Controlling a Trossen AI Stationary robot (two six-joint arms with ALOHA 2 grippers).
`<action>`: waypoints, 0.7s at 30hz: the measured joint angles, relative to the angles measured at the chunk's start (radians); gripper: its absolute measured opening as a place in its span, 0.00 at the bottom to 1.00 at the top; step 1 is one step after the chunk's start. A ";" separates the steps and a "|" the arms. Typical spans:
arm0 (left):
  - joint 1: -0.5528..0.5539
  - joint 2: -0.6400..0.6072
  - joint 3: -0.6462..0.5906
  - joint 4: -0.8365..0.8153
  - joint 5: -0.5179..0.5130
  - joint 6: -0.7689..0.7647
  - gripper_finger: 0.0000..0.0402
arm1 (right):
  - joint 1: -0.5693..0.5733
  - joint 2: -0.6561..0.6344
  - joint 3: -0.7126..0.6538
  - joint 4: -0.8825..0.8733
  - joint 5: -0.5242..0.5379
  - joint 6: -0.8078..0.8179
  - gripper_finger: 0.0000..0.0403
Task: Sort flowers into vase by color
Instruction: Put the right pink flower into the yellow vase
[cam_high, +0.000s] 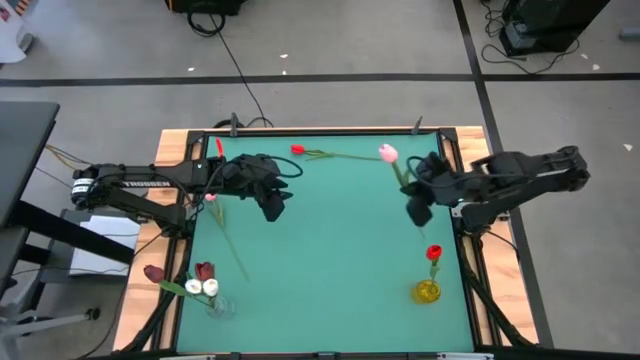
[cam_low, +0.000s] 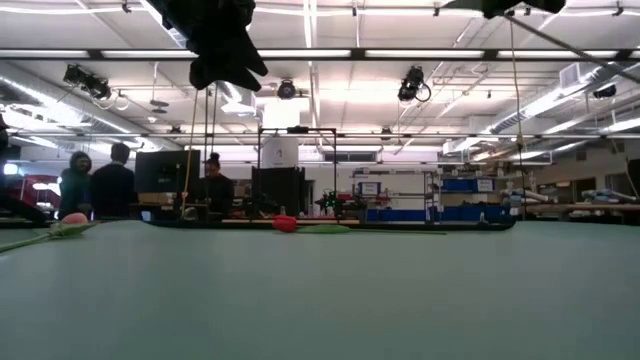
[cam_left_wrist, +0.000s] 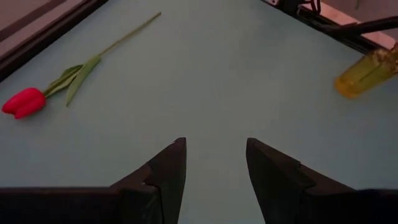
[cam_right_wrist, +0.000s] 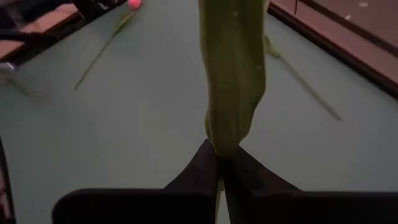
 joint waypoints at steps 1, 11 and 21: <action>0.000 0.000 0.000 0.000 0.000 -0.009 0.43 | 0.012 -0.017 0.003 -0.023 0.012 -0.008 0.04; 0.000 0.000 0.000 -0.007 -0.008 -0.095 0.43 | 0.227 -0.237 0.004 -0.084 0.107 -0.026 0.04; 0.000 0.004 0.002 -0.002 -0.065 -0.181 0.43 | 0.472 -0.444 -0.172 0.362 -0.005 -0.341 0.04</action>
